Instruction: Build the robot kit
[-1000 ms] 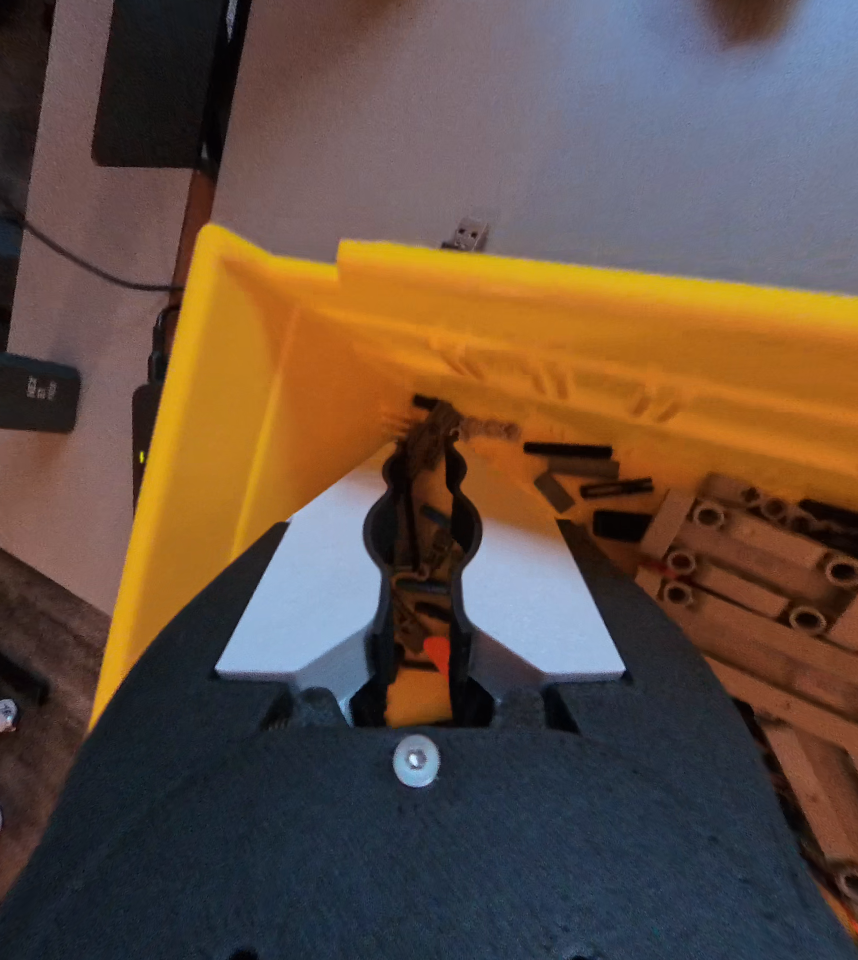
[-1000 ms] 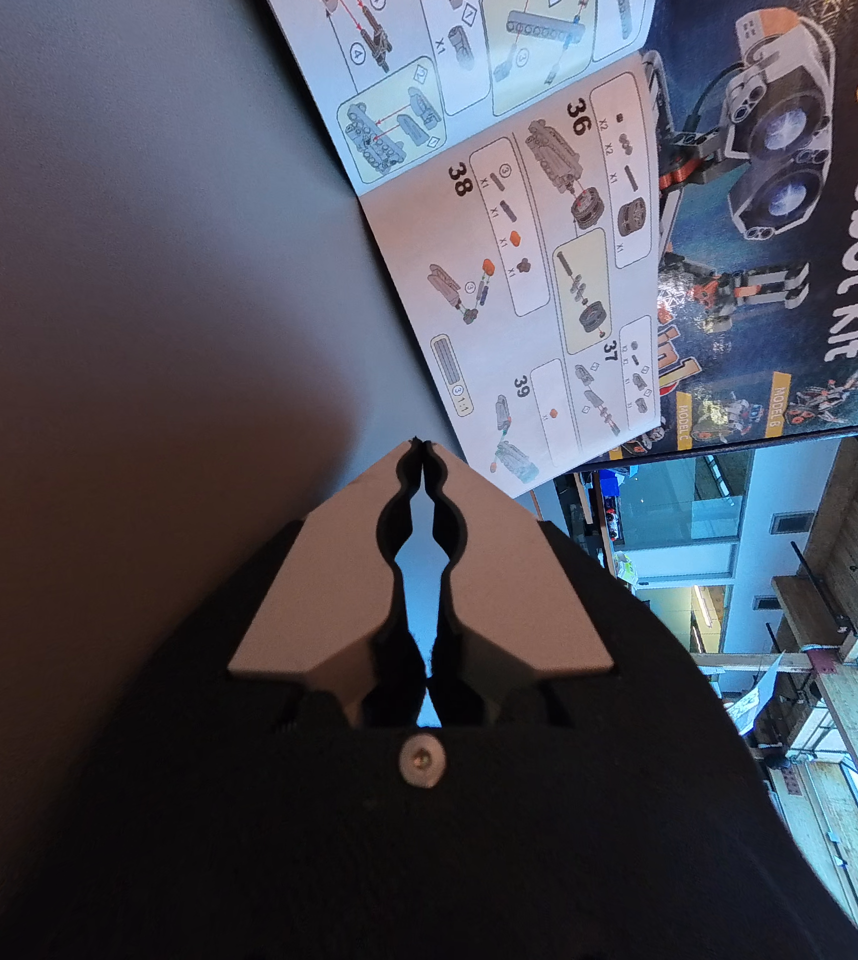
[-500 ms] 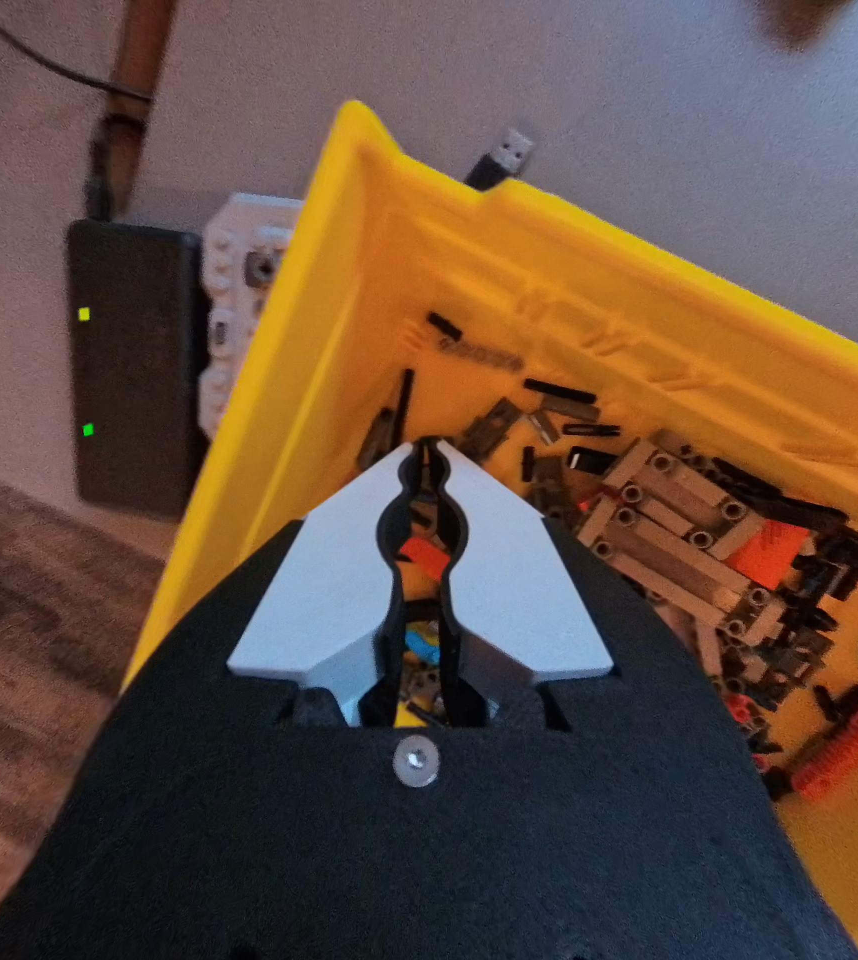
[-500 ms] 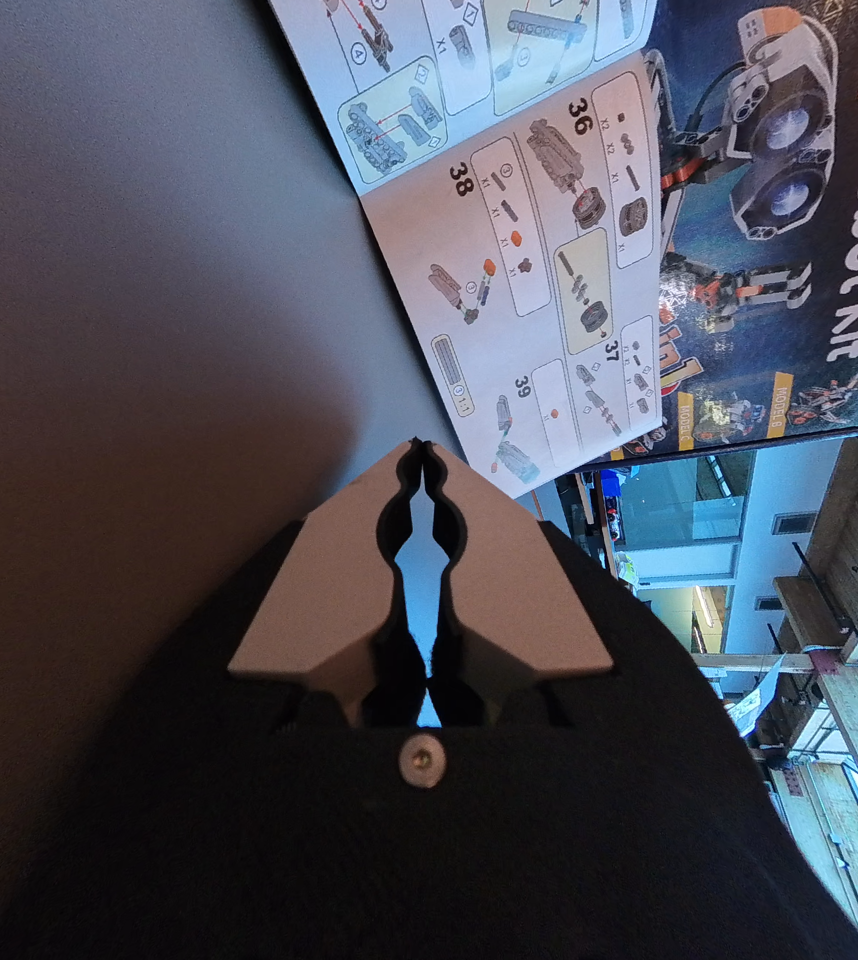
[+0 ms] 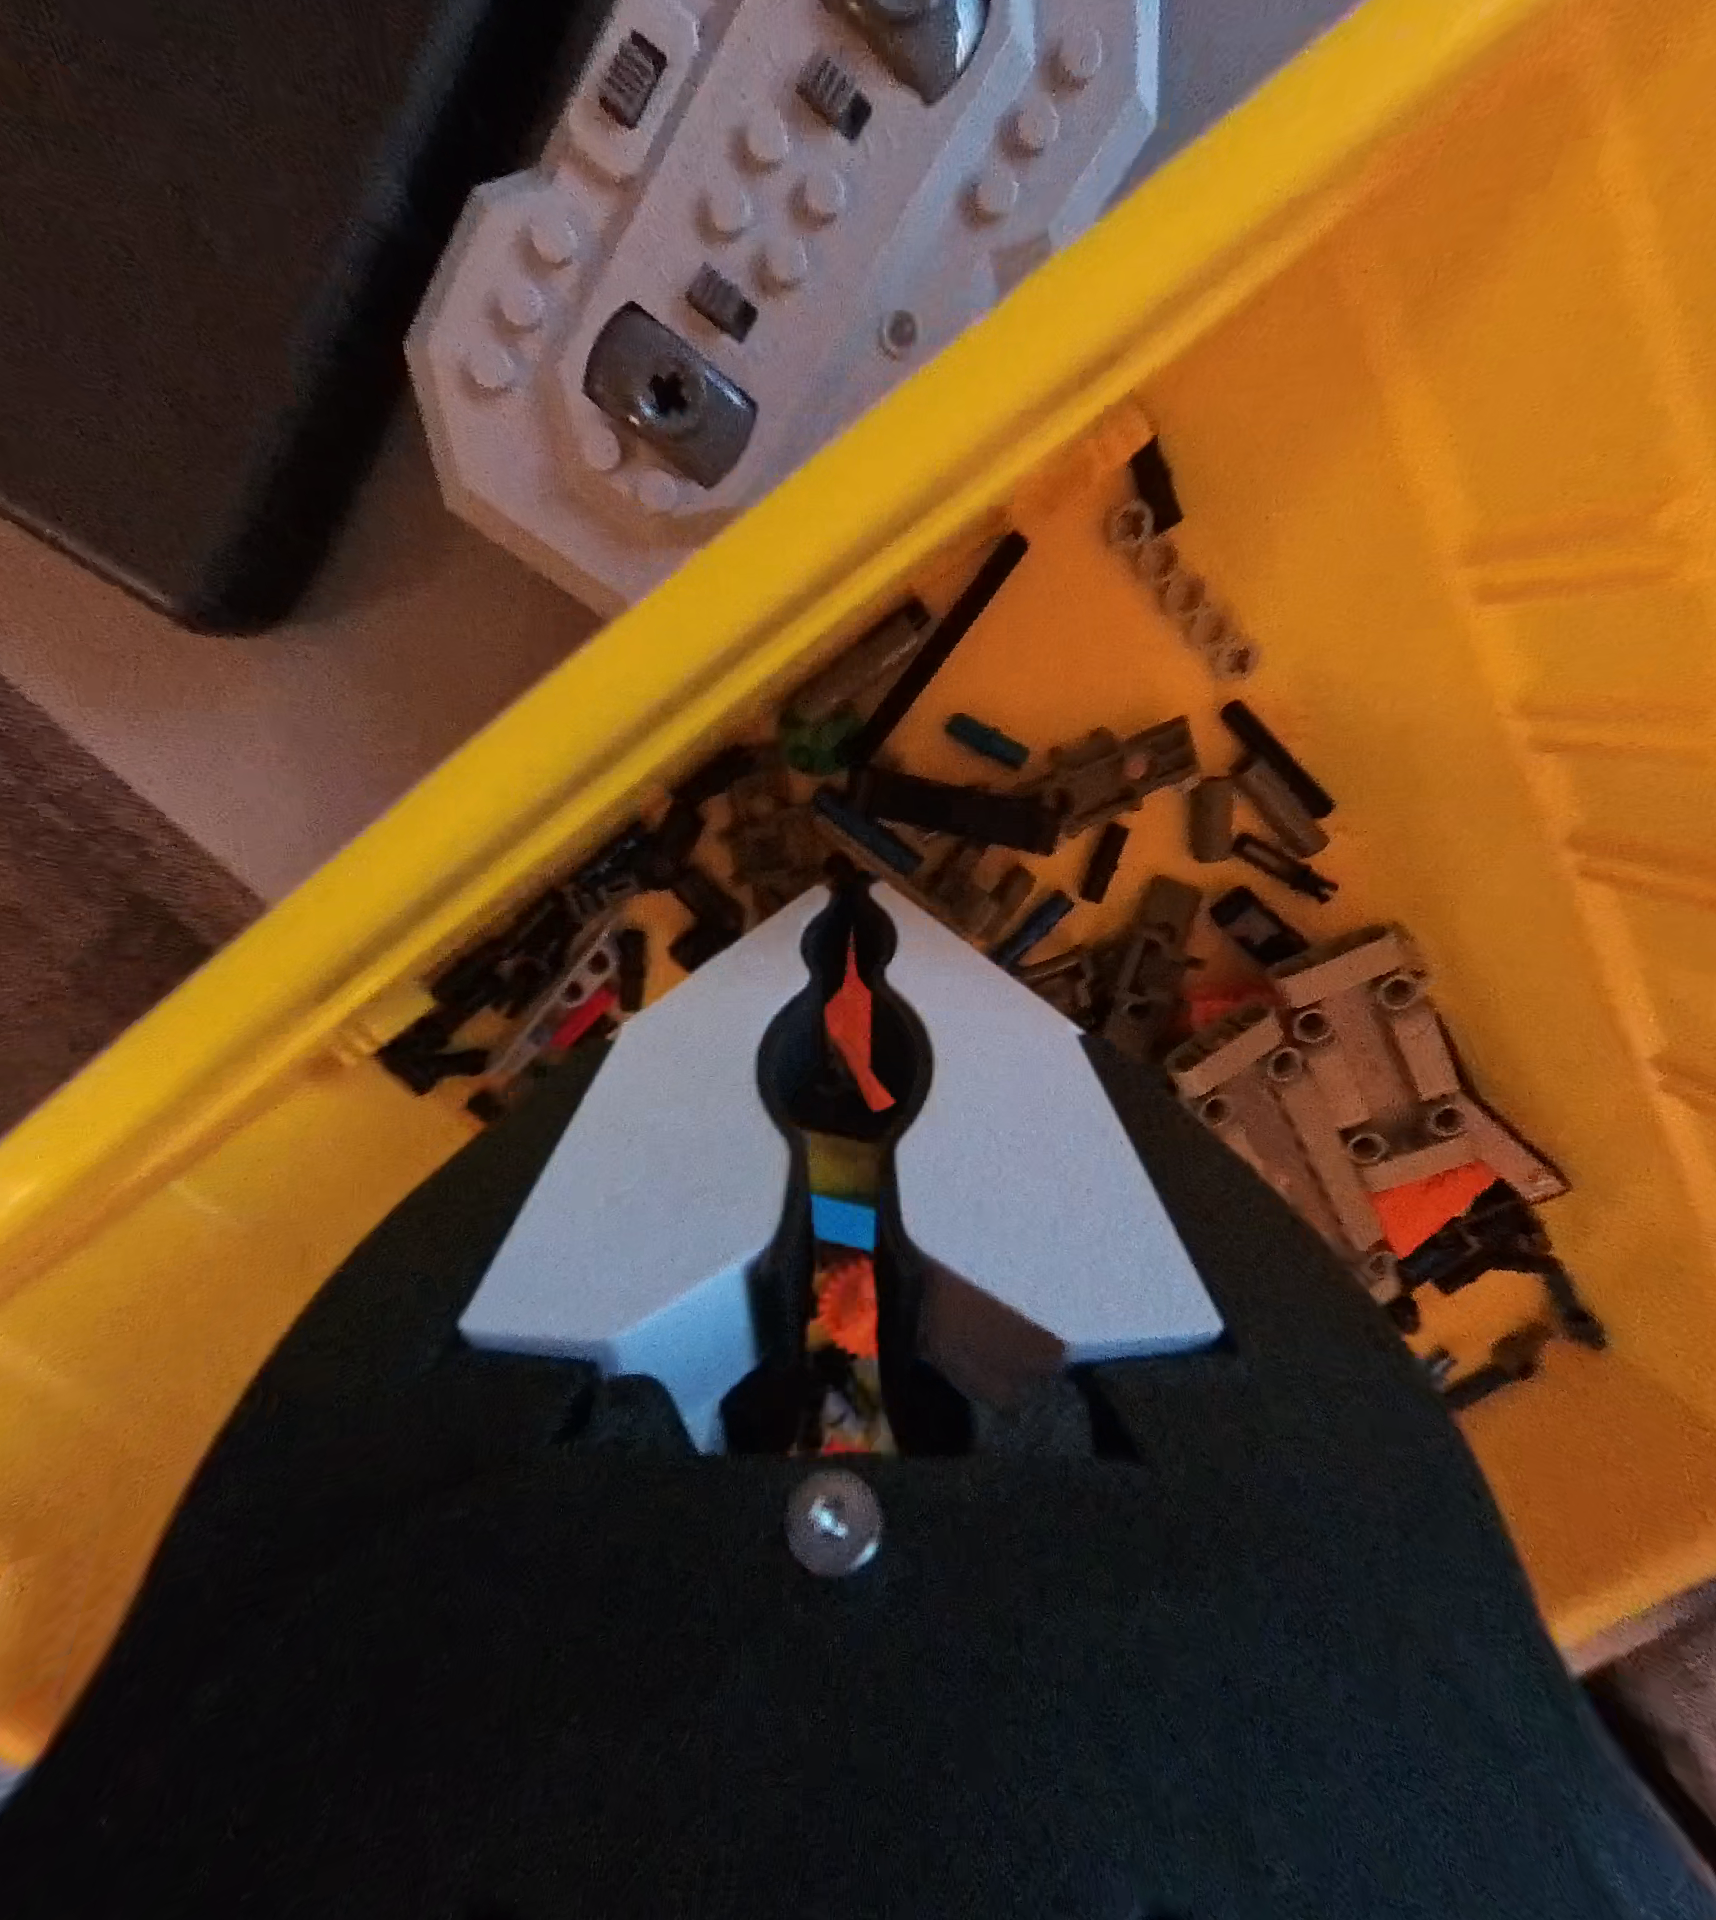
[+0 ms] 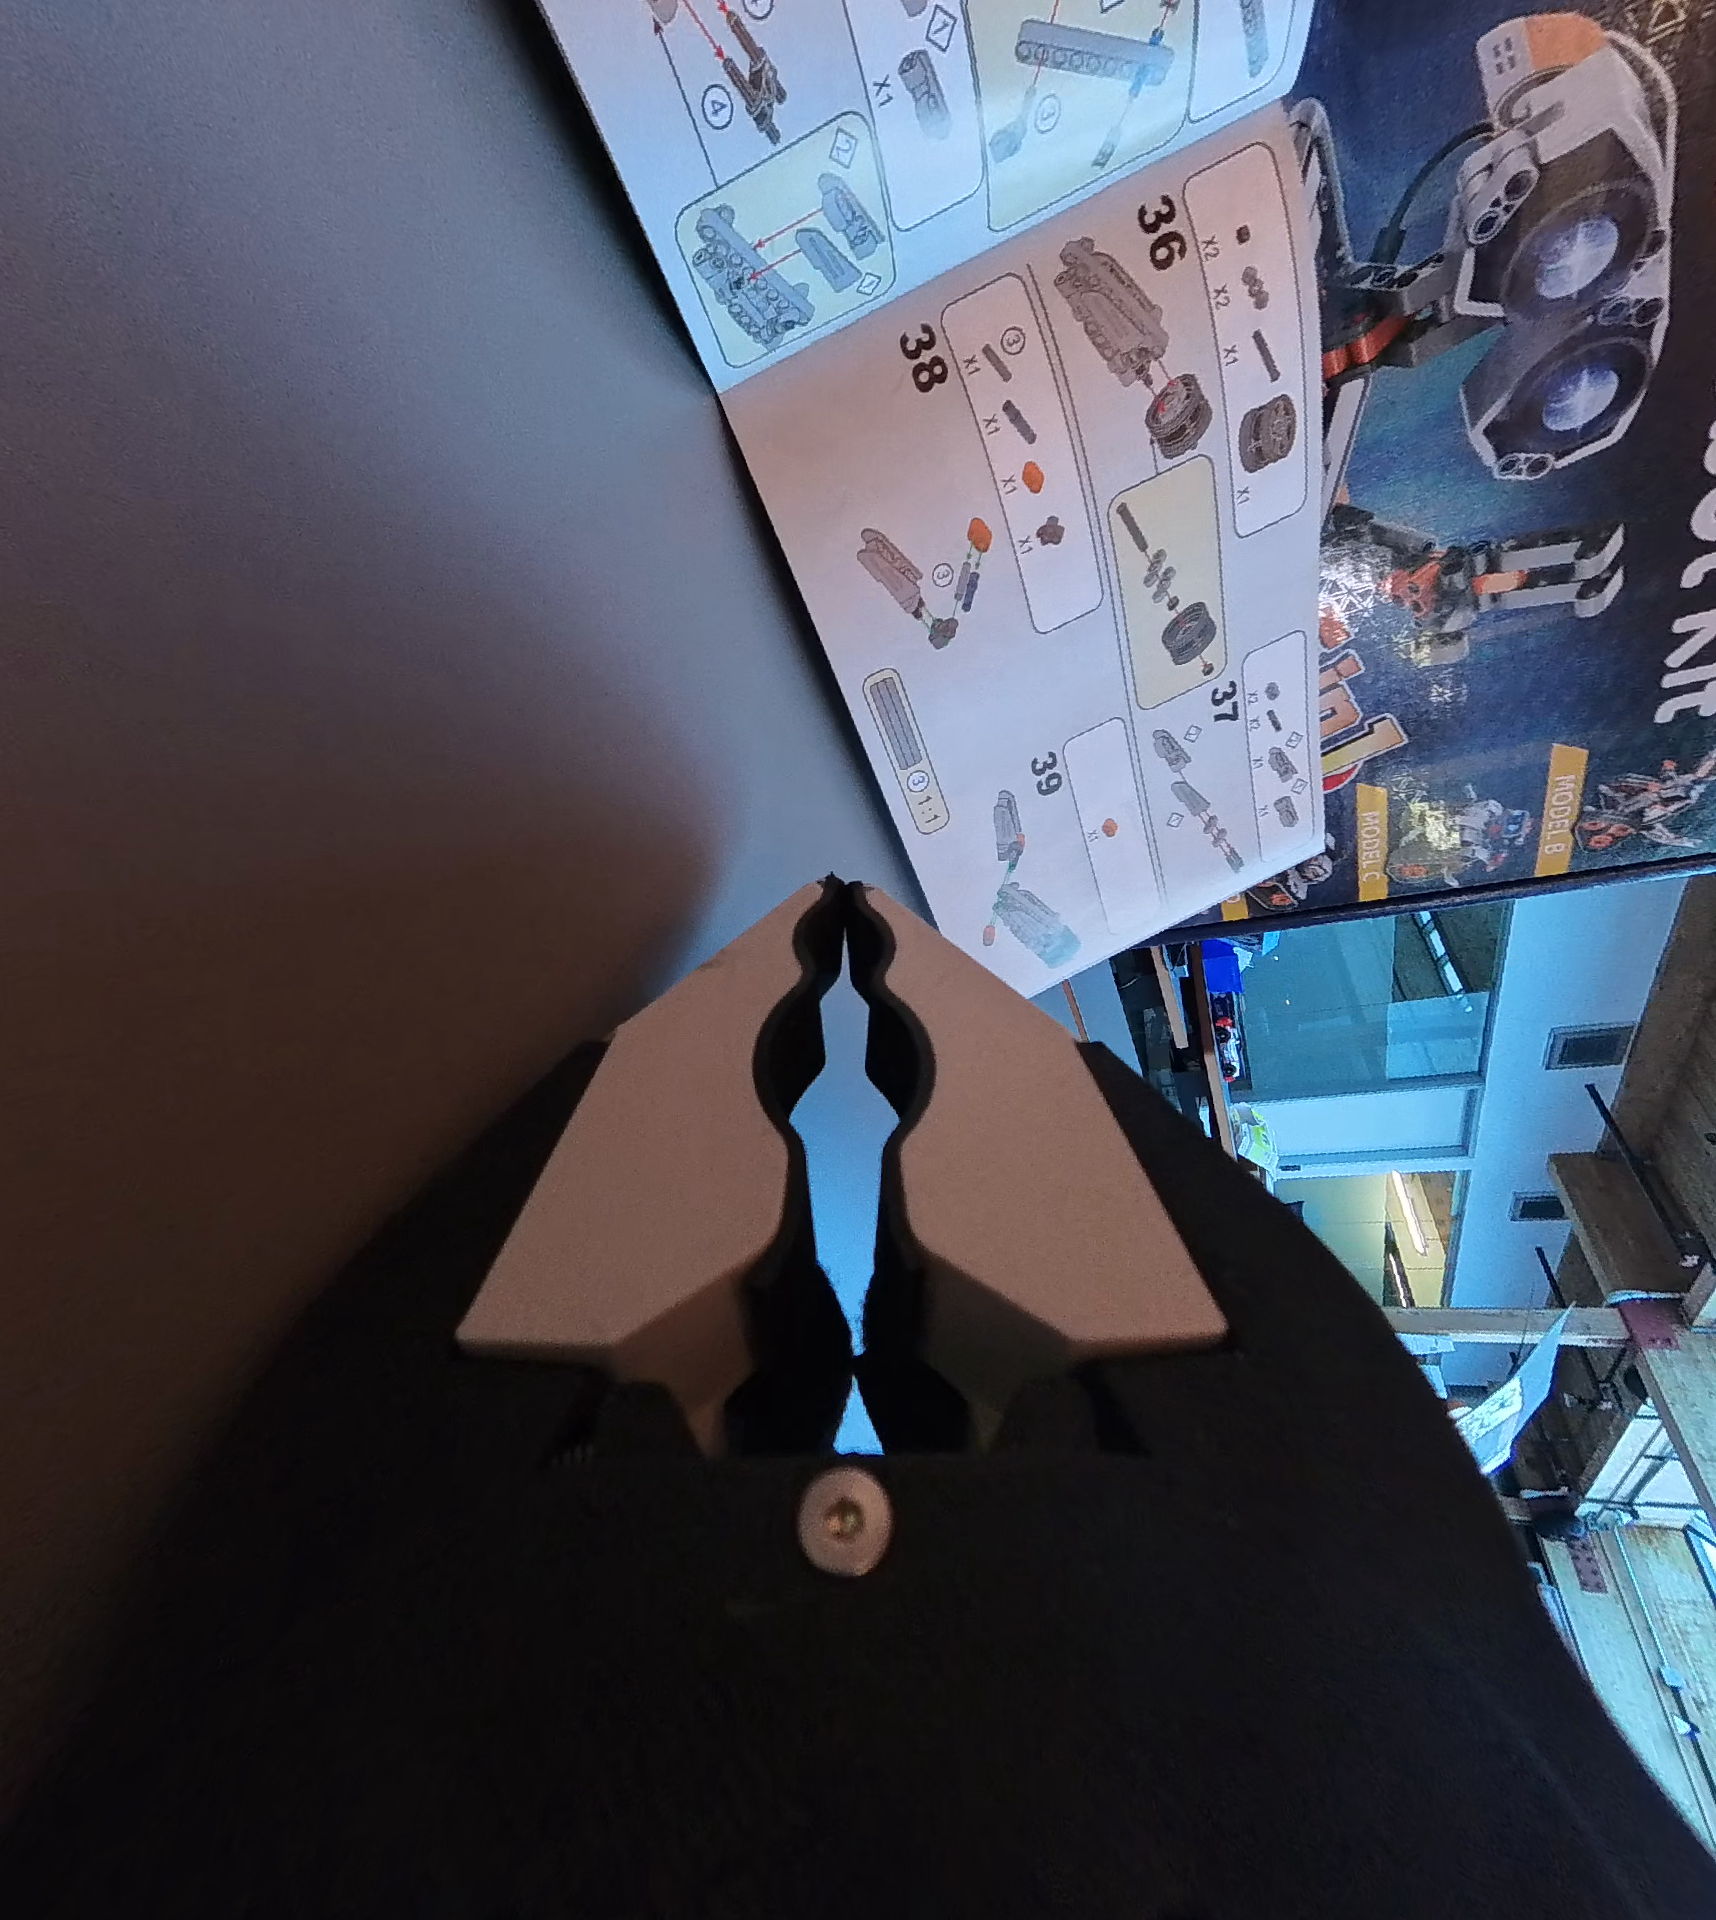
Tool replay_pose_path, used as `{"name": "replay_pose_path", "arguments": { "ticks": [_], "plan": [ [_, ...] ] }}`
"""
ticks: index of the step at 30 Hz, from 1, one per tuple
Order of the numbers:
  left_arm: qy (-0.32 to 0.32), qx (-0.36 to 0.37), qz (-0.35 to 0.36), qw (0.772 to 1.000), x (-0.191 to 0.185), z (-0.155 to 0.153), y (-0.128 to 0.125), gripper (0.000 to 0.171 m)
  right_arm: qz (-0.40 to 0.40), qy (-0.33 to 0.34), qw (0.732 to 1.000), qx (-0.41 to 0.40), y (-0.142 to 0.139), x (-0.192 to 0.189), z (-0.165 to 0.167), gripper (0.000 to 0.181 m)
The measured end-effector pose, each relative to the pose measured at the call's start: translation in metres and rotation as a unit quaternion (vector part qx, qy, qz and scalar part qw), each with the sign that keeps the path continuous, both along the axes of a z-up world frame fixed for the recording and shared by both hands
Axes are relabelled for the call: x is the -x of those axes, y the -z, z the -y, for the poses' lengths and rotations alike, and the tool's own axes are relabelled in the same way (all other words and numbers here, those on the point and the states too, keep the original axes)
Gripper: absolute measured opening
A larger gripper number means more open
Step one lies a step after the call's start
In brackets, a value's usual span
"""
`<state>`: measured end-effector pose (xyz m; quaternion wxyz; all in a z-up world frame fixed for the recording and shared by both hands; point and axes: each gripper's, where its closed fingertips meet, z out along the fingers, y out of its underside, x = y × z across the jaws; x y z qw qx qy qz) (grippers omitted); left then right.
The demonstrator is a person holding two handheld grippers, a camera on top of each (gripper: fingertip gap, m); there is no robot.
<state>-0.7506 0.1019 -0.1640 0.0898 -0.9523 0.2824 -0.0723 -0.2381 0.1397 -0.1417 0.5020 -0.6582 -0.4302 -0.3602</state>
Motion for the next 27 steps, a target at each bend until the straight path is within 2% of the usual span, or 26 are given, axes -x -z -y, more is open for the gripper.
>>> {"name": "replay_pose_path", "arguments": {
  "ticks": [2,5,10,12,14,15,17,19,20,22,23,24,25,27],
  "plan": [
    [-0.013,0.006,0.022,1.000,-0.004,-0.001,0.002,0.000,0.000,0.000,1.000,0.000,0.000,0.000,0.000,0.000],
    [-0.007,0.003,0.014,1.000,-0.003,-0.002,0.002,0.001,0.000,0.000,1.000,0.000,0.000,0.000,0.000,0.000],
    [0.055,-0.005,-0.056,0.997,0.010,0.010,0.005,0.003,0.000,0.000,1.000,0.000,0.000,0.000,0.000,0.000],
    [0.078,-0.013,-0.055,0.995,0.008,0.013,0.002,0.000,0.000,0.000,1.000,0.000,0.000,0.000,0.000,0.000],
    [0.136,-0.059,-0.044,0.988,-0.002,0.008,-0.006,0.000,0.000,0.000,1.000,0.000,0.000,0.000,0.000,0.000],
    [0.182,-0.098,-0.047,0.977,-0.007,0.004,-0.012,0.009,0.000,0.000,1.000,0.000,0.000,0.000,0.000,0.000],
    [0.273,-0.197,-0.079,0.938,-0.015,-0.008,-0.022,0.029,0.000,0.000,1.000,0.001,0.000,0.000,0.000,0.000],
    [0.344,-0.242,-0.087,0.903,-0.022,-0.005,-0.023,0.019,0.000,0.000,1.000,0.000,0.000,0.000,0.000,0.000],
    [0.363,-0.237,-0.076,0.898,-0.027,0.000,-0.020,0.025,0.000,0.000,1.000,0.000,0.000,0.000,0.000,0.000],
    [0.364,-0.192,-0.063,0.909,-0.029,0.005,-0.010,0.055,0.000,0.000,1.000,0.000,0.000,0.000,0.000,0.000],
    [0.356,-0.171,-0.060,0.917,-0.029,0.004,-0.007,0.060,0.000,0.000,1.000,0.000,0.000,0.000,0.000,0.000],
    [0.344,-0.162,-0.049,0.924,-0.030,0.002,-0.006,0.060,0.000,0.000,1.000,0.000,0.000,0.000,0.000,0.000],
    [0.337,-0.149,-0.045,0.929,-0.029,0.003,-0.005,0.053,0.000,0.000,1.000,-0.001,0.000,0.000,0.000,0.000],
    [0.337,-0.095,-0.001,0.937,-0.033,0.019,-0.002,0.021,0.001,0.000,1.000,-0.001,0.000,0.000,0.000,0.000]
  ]
}}
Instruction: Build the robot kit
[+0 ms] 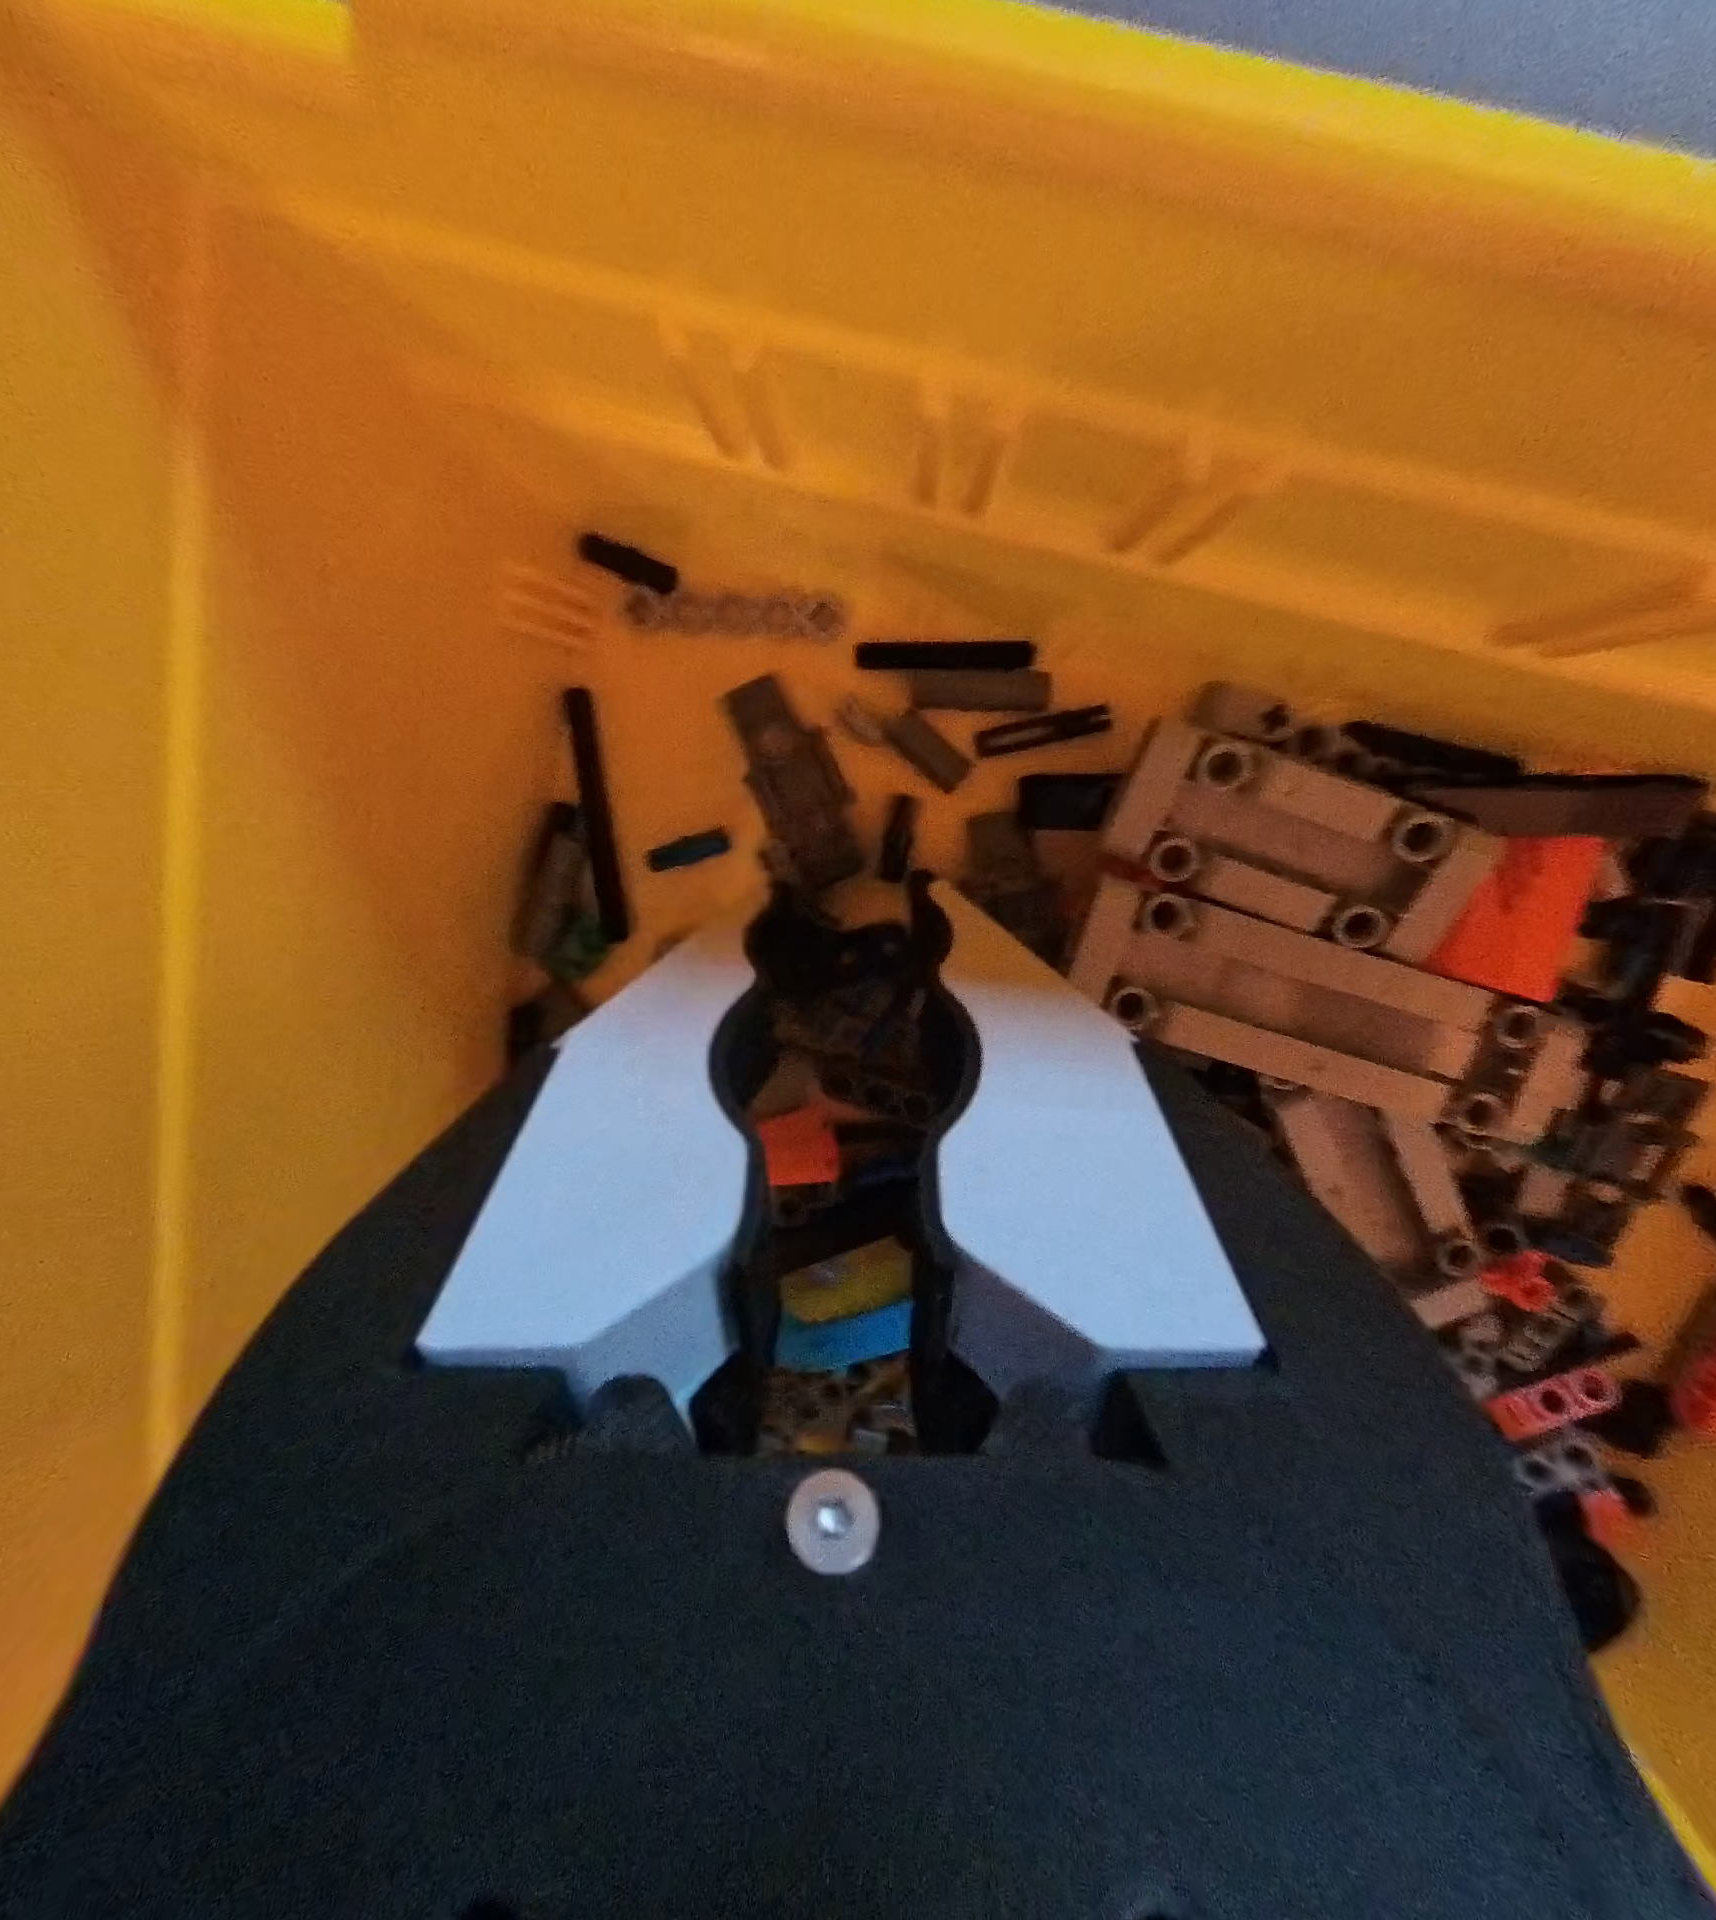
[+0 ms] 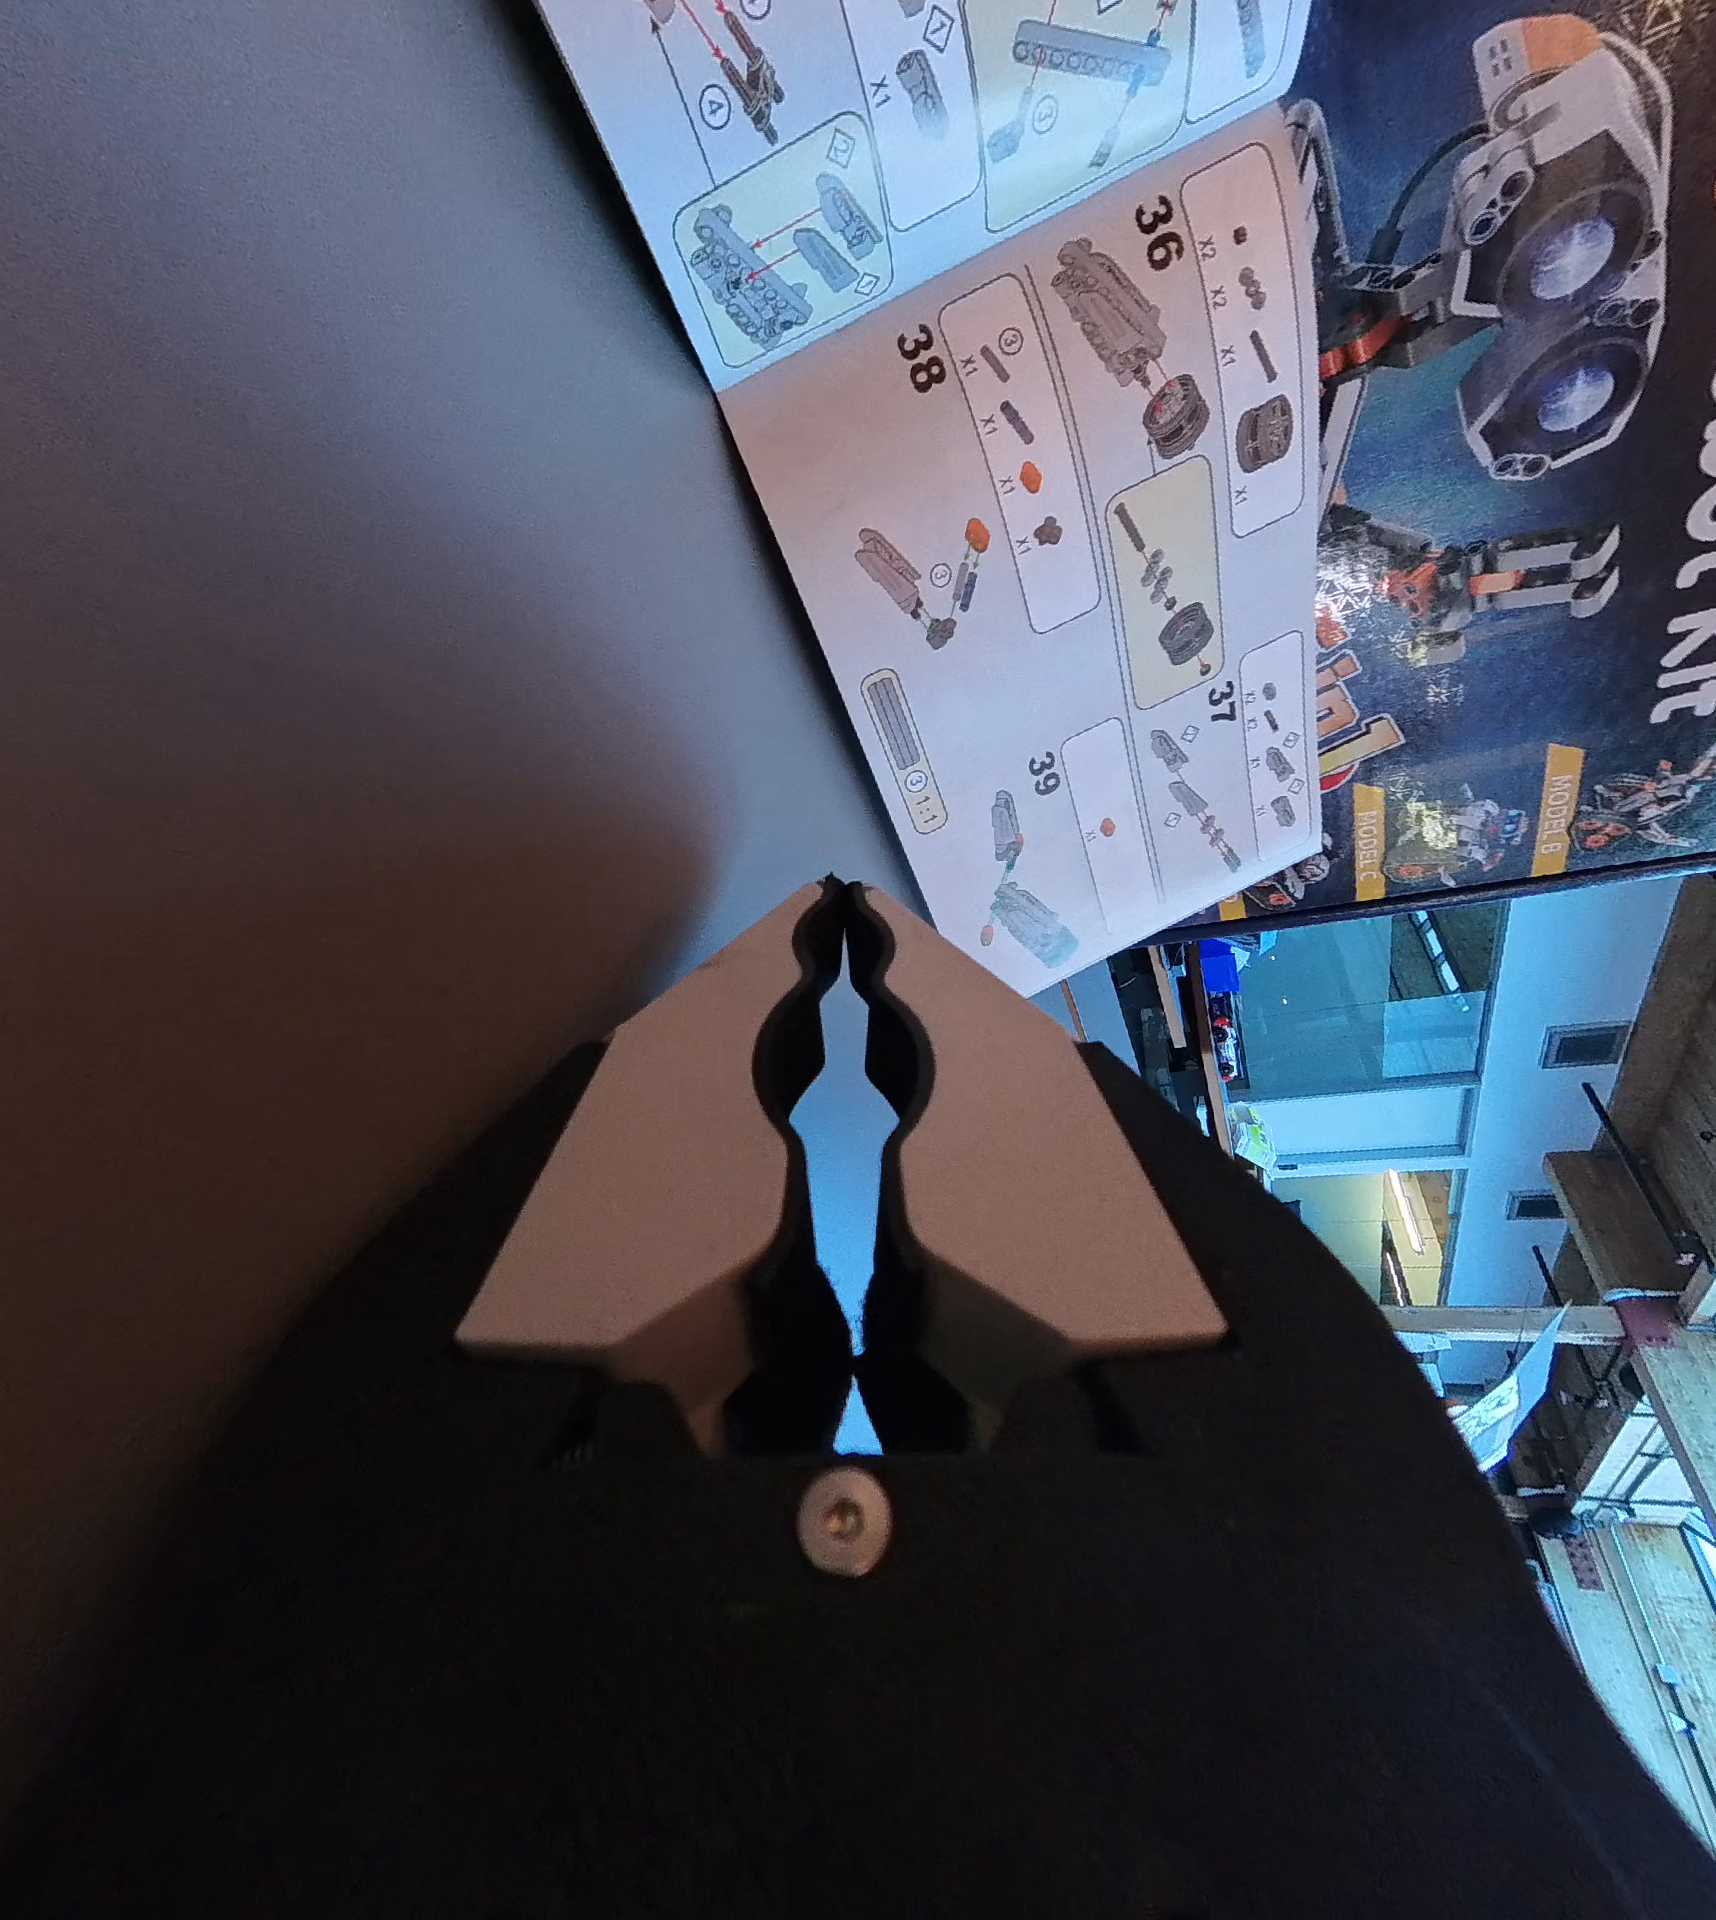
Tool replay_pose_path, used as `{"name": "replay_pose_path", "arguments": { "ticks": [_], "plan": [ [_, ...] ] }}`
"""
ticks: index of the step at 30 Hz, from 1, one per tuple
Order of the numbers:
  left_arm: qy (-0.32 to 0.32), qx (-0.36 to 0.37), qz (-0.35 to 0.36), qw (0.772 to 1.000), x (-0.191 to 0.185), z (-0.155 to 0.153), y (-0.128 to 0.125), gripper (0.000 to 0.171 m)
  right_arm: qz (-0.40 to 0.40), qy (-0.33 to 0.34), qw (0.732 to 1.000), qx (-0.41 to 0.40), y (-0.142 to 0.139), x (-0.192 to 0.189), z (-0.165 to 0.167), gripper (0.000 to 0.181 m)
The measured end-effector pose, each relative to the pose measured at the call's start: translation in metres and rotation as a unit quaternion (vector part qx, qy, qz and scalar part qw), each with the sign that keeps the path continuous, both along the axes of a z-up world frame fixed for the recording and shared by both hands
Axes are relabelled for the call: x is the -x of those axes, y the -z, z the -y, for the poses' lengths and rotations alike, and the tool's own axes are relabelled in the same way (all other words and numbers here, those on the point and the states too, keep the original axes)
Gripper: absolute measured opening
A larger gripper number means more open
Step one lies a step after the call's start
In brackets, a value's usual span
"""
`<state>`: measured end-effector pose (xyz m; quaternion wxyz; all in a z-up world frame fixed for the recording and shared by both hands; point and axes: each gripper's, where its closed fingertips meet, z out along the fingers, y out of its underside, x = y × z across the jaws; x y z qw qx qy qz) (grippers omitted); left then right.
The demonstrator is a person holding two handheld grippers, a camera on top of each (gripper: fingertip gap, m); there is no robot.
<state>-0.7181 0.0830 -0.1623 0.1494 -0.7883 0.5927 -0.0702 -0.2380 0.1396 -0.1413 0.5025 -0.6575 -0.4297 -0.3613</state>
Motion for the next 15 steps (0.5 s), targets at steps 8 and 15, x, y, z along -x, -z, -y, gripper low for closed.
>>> {"name": "replay_pose_path", "arguments": {
  "ticks": [8,15],
  "plan": [
    [0.036,0.029,-0.057,0.997,0.025,0.033,-0.001,0.000,0.000,0.000,1.000,0.001,0.000,0.000,0.000,0.000],
    [0.019,0.001,-0.109,0.994,0.043,0.034,-0.011,0.000,0.000,0.000,1.000,0.001,0.000,0.000,0.000,0.000]
  ]
}}
